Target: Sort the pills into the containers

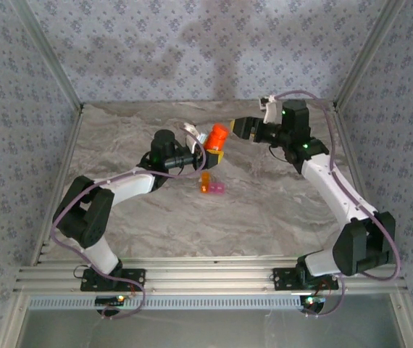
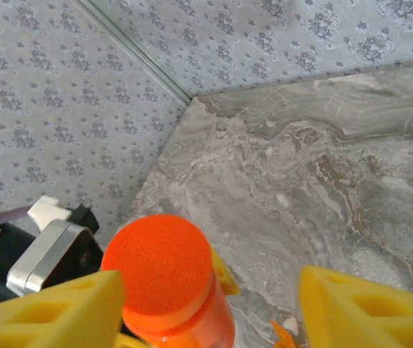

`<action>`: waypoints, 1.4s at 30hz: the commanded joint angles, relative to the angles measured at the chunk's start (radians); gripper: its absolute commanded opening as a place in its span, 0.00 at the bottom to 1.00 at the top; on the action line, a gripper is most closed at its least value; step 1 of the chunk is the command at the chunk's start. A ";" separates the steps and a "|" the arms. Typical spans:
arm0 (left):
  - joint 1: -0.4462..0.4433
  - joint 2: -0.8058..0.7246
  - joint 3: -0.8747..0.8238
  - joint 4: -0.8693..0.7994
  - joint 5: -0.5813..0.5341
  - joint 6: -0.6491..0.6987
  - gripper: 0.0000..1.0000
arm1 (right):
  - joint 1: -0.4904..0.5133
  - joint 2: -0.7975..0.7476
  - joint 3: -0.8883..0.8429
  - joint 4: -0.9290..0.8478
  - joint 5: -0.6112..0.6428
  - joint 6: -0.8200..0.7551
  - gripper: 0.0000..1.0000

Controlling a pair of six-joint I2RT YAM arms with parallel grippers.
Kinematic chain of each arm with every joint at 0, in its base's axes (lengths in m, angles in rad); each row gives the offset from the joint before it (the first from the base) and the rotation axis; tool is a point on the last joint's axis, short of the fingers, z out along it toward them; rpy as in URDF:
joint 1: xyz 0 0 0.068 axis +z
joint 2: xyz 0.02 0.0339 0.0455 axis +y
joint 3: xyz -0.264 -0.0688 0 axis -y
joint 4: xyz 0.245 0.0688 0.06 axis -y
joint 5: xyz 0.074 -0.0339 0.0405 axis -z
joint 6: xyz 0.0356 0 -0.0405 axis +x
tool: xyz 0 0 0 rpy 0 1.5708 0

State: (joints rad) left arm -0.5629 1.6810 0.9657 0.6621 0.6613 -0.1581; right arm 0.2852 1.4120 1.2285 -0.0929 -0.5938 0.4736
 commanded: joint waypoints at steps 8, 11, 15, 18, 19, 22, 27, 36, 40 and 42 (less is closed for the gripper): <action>0.002 -0.017 0.045 0.021 0.064 0.010 0.00 | 0.024 0.109 0.143 -0.082 0.011 -0.034 0.41; 0.001 -0.015 0.048 0.016 0.068 0.011 0.00 | 0.045 0.118 0.171 -0.114 0.026 -0.068 0.40; -0.001 -0.013 0.053 0.008 0.070 0.012 0.00 | 0.084 0.140 0.223 -0.194 0.045 -0.137 0.38; 0.000 -0.015 0.052 0.005 0.069 0.014 0.00 | 0.112 0.161 0.251 -0.262 0.052 -0.176 0.35; 0.000 -0.017 0.053 0.004 0.069 0.014 0.00 | 0.116 0.165 0.254 -0.275 0.051 -0.183 0.35; -0.001 -0.020 0.052 0.001 0.066 0.015 0.00 | 0.134 0.173 0.245 -0.303 0.048 -0.193 0.33; -0.002 -0.020 0.060 -0.012 0.066 0.022 0.00 | 0.146 0.167 0.235 -0.329 0.061 -0.211 0.31; 0.001 -0.021 0.057 -0.015 0.041 0.031 0.00 | 0.134 0.111 0.232 -0.330 0.084 -0.199 0.32; 0.001 -0.018 0.064 -0.016 0.043 0.032 0.00 | 0.137 0.106 0.214 -0.325 0.076 -0.189 0.32; 0.001 -0.017 0.065 -0.018 0.043 0.032 0.00 | 0.140 0.106 0.206 -0.325 0.073 -0.186 0.32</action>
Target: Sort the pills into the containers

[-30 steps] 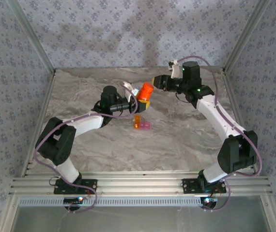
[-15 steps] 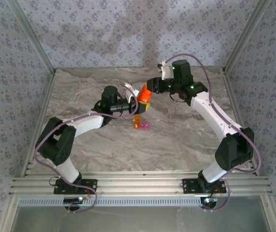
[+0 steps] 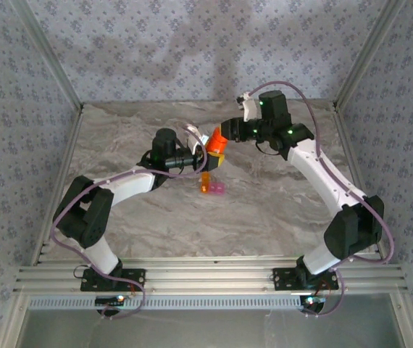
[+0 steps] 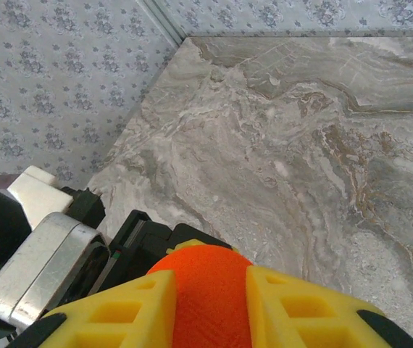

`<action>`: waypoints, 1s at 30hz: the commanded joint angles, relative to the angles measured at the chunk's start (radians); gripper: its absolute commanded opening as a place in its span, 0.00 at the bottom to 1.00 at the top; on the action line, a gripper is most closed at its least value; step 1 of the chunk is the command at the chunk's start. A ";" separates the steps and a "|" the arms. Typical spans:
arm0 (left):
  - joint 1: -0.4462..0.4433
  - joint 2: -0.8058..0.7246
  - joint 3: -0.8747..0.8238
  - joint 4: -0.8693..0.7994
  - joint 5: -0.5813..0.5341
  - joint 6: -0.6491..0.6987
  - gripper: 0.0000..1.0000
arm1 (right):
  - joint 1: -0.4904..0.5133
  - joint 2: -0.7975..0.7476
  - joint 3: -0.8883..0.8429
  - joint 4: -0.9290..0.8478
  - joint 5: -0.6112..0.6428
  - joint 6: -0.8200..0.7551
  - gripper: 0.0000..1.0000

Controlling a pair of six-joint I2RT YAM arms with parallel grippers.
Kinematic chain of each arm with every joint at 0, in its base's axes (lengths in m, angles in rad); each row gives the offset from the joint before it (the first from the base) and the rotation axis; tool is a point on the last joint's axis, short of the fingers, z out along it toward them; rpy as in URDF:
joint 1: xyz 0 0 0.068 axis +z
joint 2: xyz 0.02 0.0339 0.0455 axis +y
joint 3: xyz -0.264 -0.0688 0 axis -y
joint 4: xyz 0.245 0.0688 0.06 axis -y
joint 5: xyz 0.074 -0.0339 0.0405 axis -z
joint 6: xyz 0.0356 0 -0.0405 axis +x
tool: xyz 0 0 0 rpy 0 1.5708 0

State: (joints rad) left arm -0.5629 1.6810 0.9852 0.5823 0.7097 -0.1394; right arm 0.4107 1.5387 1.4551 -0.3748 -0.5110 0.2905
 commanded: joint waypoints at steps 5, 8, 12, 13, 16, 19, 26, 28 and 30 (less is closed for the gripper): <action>0.001 -0.015 0.053 0.051 -0.001 0.020 0.00 | -0.004 -0.026 -0.015 -0.062 -0.048 0.011 0.32; 0.003 -0.017 0.059 0.027 0.008 0.037 0.00 | -0.036 -0.052 -0.018 -0.045 -0.061 0.027 0.34; 0.007 -0.012 0.087 -0.046 0.049 0.072 0.00 | -0.095 -0.104 -0.018 -0.017 -0.085 0.057 0.48; 0.008 -0.011 0.096 -0.070 0.057 0.082 0.00 | -0.108 -0.114 -0.019 -0.014 -0.088 0.060 0.51; 0.008 -0.009 0.127 -0.141 0.076 0.122 0.00 | -0.152 -0.138 -0.022 -0.025 -0.098 0.069 0.61; 0.009 -0.009 0.145 -0.199 0.064 0.165 0.00 | -0.193 -0.145 -0.030 -0.037 -0.136 0.077 0.67; 0.009 -0.013 0.143 -0.256 0.050 0.292 0.00 | -0.236 -0.097 -0.018 -0.058 -0.272 0.063 0.77; 0.008 -0.012 0.133 -0.254 0.040 0.317 0.00 | -0.238 -0.084 -0.016 -0.053 -0.293 0.051 0.77; 0.009 -0.012 0.125 -0.257 0.030 0.336 0.00 | -0.236 -0.067 -0.015 -0.057 -0.313 0.036 0.77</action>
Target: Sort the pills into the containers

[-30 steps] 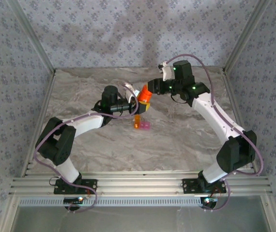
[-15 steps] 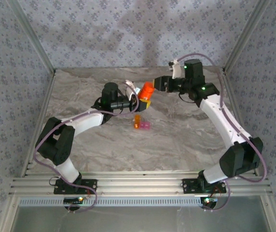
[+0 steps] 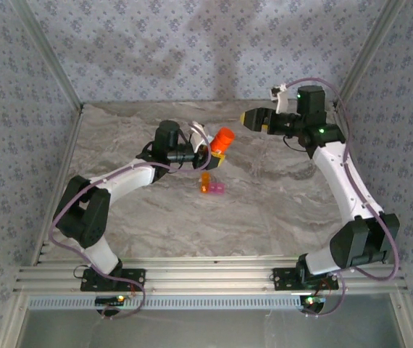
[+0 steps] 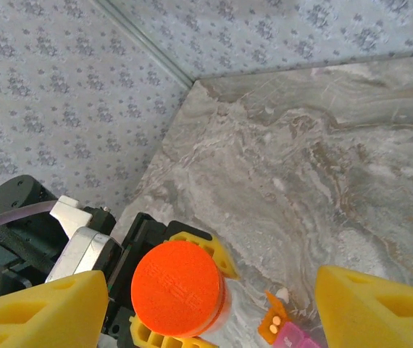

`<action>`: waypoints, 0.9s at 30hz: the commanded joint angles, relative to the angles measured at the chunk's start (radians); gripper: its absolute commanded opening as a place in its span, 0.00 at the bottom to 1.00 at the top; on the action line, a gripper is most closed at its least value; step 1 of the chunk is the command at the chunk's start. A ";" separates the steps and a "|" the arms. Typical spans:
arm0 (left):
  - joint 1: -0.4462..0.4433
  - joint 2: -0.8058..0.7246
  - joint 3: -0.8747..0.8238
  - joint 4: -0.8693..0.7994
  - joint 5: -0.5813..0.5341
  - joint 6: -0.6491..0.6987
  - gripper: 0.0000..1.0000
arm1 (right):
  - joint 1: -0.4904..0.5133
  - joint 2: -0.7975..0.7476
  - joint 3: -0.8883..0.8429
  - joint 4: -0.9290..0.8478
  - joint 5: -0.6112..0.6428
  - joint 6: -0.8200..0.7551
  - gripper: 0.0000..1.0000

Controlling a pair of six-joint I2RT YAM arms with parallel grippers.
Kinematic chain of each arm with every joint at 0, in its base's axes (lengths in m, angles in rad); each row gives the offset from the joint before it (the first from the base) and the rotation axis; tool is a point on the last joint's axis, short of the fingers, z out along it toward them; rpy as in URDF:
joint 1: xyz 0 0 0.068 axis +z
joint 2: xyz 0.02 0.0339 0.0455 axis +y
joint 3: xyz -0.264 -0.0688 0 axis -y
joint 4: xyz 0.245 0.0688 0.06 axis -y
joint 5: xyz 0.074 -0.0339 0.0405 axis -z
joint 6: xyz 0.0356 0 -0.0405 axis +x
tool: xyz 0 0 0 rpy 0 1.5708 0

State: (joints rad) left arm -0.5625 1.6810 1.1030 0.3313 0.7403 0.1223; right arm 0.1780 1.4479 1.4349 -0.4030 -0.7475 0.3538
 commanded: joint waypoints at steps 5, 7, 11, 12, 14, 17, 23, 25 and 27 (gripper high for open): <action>0.026 -0.004 0.063 -0.131 0.021 0.073 0.00 | 0.003 0.061 0.015 -0.052 -0.115 -0.076 0.78; 0.031 0.010 0.097 -0.185 0.049 0.068 0.00 | 0.011 0.077 0.029 -0.074 -0.133 -0.110 0.78; 0.033 0.025 0.121 -0.221 0.091 0.073 0.00 | 0.034 0.115 0.056 -0.113 -0.170 -0.172 0.80; 0.032 0.028 0.123 -0.223 0.101 0.075 0.00 | 0.041 0.122 0.060 -0.123 -0.174 -0.187 0.80; 0.032 0.036 0.130 -0.233 0.111 0.078 0.00 | 0.052 0.133 0.065 -0.130 -0.182 -0.203 0.80; 0.033 0.048 0.140 -0.246 0.129 0.079 0.00 | 0.070 0.147 0.078 -0.146 -0.189 -0.227 0.81; 0.032 0.051 0.148 -0.268 0.144 0.088 0.00 | 0.096 0.180 0.100 -0.164 -0.179 -0.239 0.81; 0.032 0.051 0.149 -0.272 0.147 0.092 0.00 | 0.101 0.193 0.105 -0.170 -0.171 -0.241 0.80; 0.033 0.049 0.150 -0.276 0.152 0.094 0.00 | 0.105 0.204 0.108 -0.179 -0.159 -0.245 0.80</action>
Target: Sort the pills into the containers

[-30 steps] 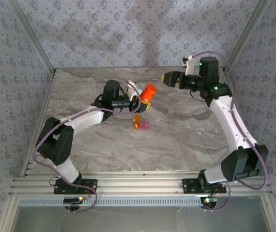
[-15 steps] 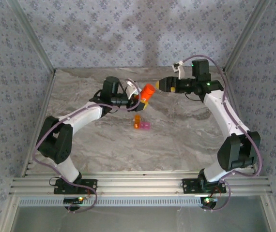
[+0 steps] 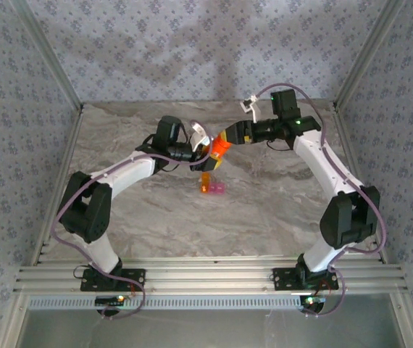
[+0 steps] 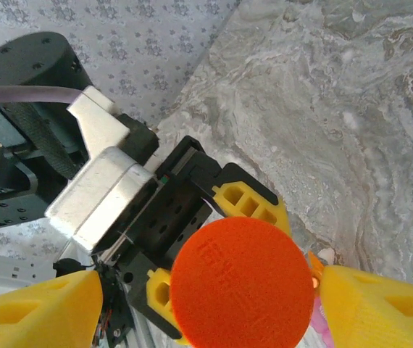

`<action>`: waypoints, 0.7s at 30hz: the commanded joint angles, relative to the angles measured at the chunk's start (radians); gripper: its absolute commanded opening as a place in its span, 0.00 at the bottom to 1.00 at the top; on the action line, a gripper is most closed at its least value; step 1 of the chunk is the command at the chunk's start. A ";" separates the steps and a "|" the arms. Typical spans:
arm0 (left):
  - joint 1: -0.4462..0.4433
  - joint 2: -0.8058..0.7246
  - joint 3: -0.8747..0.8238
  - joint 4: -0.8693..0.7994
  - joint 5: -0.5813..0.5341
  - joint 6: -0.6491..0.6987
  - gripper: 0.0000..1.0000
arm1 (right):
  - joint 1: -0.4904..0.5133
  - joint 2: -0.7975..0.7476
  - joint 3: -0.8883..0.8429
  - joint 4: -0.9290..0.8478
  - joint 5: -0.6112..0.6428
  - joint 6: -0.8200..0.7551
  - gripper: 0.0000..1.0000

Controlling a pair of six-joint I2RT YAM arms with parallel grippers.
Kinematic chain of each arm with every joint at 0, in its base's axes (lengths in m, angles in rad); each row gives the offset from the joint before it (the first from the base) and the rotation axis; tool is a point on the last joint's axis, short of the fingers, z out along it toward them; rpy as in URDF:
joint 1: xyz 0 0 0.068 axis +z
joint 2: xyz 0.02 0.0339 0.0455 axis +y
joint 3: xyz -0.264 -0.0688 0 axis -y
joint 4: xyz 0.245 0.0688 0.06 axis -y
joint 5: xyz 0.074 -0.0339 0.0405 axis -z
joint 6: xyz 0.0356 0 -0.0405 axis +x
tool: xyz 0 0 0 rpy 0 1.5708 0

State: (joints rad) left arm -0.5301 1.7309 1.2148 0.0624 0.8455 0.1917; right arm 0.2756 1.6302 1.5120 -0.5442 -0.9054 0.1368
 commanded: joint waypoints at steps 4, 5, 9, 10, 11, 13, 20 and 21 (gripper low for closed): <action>-0.001 -0.002 0.038 -0.009 0.055 0.024 0.00 | 0.013 0.030 0.033 -0.043 0.006 -0.029 0.77; 0.000 -0.004 0.038 -0.009 0.055 0.023 0.00 | 0.013 0.033 0.034 -0.044 0.007 -0.028 0.77; 0.000 -0.002 0.041 -0.009 0.060 0.025 0.00 | 0.016 0.038 0.040 -0.048 0.003 -0.026 0.67; 0.001 -0.002 0.042 -0.009 0.061 0.025 0.00 | 0.017 0.039 0.042 -0.048 0.002 -0.027 0.64; -0.001 -0.001 0.044 -0.009 0.062 0.025 0.00 | 0.019 0.041 0.042 -0.048 -0.002 -0.026 0.61; 0.000 0.002 0.046 -0.009 0.061 0.027 0.00 | 0.023 0.046 0.043 -0.051 -0.010 -0.027 0.54; 0.000 0.008 0.059 0.001 0.051 0.022 0.00 | 0.043 0.057 0.028 -0.041 -0.012 -0.017 0.39; 0.000 0.009 0.060 0.005 0.046 0.019 0.00 | 0.048 0.057 0.023 -0.036 -0.006 -0.013 0.39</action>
State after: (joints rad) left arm -0.5255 1.7309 1.2194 0.0296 0.8677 0.1947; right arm 0.2951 1.6665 1.5253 -0.5716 -0.9012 0.1158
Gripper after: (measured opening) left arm 0.519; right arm 0.443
